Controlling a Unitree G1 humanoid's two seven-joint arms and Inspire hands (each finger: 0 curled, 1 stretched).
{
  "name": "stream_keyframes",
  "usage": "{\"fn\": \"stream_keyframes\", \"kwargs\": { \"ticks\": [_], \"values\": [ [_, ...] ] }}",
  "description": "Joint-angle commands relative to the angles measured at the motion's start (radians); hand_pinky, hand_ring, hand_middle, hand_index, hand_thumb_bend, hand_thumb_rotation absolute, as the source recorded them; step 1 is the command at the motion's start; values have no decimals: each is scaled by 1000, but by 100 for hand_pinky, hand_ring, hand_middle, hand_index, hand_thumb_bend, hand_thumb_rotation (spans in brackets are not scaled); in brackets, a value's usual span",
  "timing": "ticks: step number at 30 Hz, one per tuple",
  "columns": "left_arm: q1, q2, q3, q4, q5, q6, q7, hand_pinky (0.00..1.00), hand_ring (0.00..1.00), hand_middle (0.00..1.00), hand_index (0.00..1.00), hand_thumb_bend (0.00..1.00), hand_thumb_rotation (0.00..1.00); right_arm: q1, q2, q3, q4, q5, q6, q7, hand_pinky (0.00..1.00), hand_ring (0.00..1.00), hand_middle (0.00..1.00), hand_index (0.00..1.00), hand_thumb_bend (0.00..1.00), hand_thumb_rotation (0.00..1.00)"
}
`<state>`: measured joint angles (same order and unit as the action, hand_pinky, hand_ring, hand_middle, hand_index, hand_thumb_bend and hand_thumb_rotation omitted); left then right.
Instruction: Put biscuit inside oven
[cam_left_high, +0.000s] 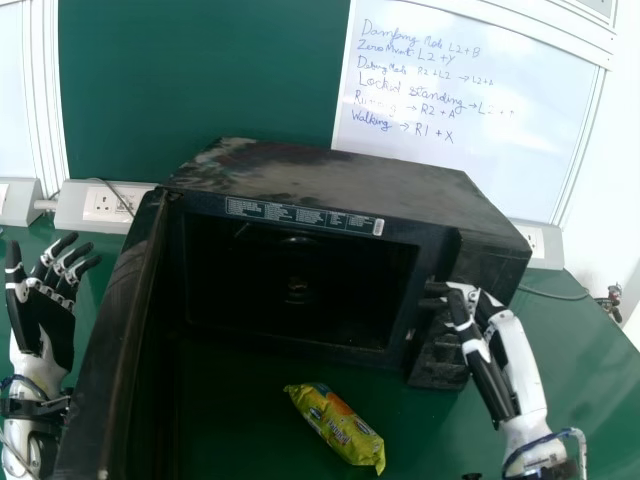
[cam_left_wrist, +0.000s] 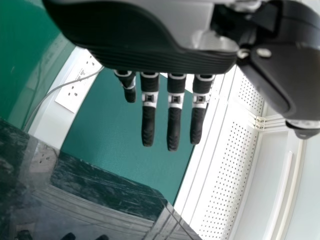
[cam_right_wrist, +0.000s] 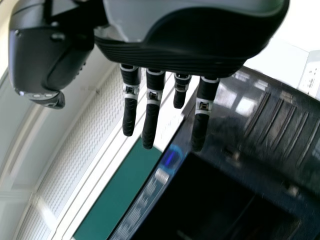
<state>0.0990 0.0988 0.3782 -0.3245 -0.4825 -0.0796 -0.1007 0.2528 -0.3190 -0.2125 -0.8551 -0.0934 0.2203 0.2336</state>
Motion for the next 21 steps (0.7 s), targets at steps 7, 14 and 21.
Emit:
{"fn": "stream_keyframes", "kwargs": {
  "ticks": [7,14,21],
  "values": [
    [-14,-4,2,13,-1,-21,-11,69,68,69,72,69,54,-41,-105,48,-81,-74,126,81,61,66,70,73,80,39],
    [-16,-4,2,3,-1,-17,-7,69,67,69,71,68,55,-81,-249,108,-187,-218,268,199,68,77,80,83,84,52],
    [-18,-6,-5,-9,4,-10,2,68,67,68,71,67,57,-112,-242,136,-192,-334,248,304,74,84,86,89,87,48]
  ]
}}
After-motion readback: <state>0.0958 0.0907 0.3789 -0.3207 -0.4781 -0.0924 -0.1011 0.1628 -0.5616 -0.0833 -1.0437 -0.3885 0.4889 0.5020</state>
